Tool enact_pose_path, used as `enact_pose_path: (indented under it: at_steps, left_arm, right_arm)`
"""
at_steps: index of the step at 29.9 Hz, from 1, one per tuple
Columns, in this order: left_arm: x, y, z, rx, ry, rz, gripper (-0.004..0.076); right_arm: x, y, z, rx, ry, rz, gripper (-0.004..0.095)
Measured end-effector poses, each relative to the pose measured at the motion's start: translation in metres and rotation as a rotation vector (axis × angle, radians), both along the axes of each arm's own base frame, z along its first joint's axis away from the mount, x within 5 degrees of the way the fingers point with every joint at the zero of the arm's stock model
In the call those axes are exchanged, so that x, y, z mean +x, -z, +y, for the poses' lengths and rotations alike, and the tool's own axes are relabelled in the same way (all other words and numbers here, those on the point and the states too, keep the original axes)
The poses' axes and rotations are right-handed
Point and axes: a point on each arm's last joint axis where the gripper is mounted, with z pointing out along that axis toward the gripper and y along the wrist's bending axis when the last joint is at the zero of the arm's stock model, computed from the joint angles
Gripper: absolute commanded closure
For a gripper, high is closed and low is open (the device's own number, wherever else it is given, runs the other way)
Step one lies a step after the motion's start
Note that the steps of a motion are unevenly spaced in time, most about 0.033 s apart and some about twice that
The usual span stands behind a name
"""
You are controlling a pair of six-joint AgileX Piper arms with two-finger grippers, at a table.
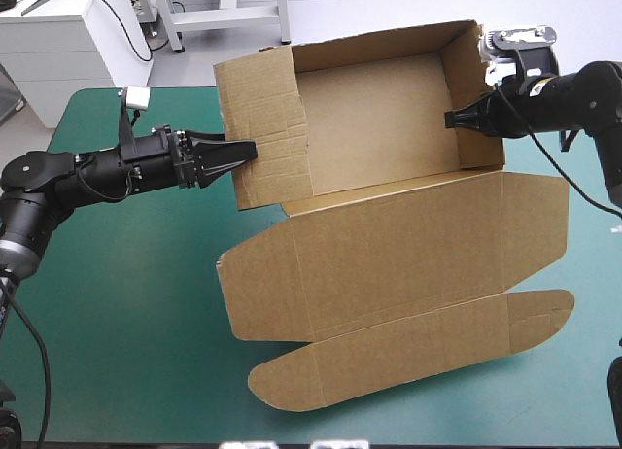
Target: Fold the box
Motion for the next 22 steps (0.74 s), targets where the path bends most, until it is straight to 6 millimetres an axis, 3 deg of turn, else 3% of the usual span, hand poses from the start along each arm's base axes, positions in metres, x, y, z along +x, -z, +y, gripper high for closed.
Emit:
enact_pose_path:
  at_steps: [8,14,22]
  left_arm:
    - [-0.002,-0.013,-0.005,0.046,0.018,-0.045,0.0206]
    - [-0.006,-0.024,-0.019,0.307,0.003,-0.054,0.0206]
    - [-0.004,-0.034,-0.033,0.516,-0.199,-0.005,0.0208]
  right_arm:
    - [0.003,0.002,0.024,-0.026,-0.009,-0.026,0.0921]
    - [0.012,0.012,0.039,-0.048,-0.013,-0.011,0.0921]
    - [0.017,0.017,0.054,-0.01,-0.009,-0.014,0.0921]
